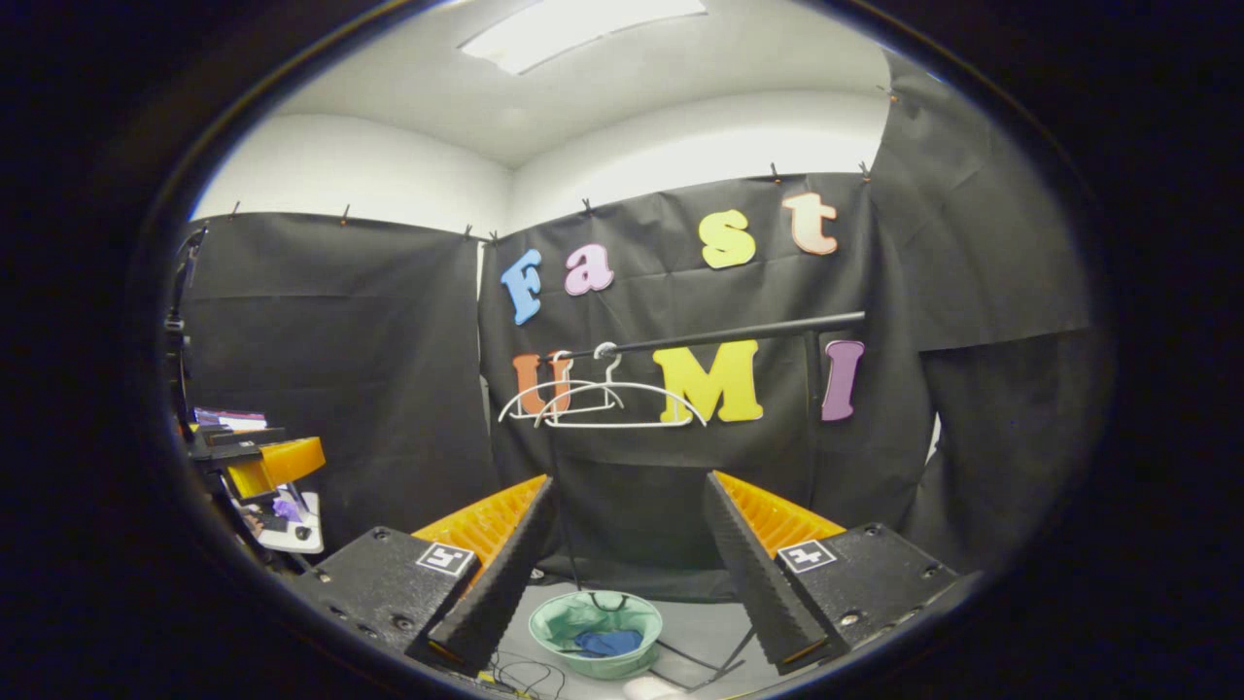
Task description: Grasp the clothes on the hanger with both hands and then place them into the laundry hamper below.
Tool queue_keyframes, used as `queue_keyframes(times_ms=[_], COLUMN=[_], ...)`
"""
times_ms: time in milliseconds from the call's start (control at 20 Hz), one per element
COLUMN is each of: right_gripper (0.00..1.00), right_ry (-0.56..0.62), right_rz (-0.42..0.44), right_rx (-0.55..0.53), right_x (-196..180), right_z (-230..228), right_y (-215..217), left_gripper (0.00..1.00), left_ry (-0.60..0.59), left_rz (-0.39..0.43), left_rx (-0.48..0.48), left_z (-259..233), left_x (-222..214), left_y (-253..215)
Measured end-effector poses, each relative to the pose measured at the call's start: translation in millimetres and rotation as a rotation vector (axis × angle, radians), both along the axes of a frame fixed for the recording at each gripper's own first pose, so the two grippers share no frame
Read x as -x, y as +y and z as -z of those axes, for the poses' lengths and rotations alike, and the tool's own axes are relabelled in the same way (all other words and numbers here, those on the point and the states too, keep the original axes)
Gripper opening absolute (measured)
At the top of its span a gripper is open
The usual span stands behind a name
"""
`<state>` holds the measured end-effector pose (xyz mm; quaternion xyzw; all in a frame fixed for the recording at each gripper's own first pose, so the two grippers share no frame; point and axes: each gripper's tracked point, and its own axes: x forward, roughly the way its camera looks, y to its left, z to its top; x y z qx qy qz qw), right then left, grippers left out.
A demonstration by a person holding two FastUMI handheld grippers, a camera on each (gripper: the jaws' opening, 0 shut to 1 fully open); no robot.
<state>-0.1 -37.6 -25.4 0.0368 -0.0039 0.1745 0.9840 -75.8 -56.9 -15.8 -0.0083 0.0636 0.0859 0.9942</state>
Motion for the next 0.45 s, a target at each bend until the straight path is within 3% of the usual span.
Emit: queue_keyframes(times_ms=[450], right_gripper=[0.98], right_ry=[-0.041], right_rz=[0.020], right_rx=[-0.007], right_x=[-6.9], right_z=[-11.8], right_y=[-13.5], left_gripper=[1.00], left_ry=[-0.028], left_rz=[0.019], left_rx=[-0.037], left_z=[-8.5], left_x=[-13.6], left_y=[-12.9])
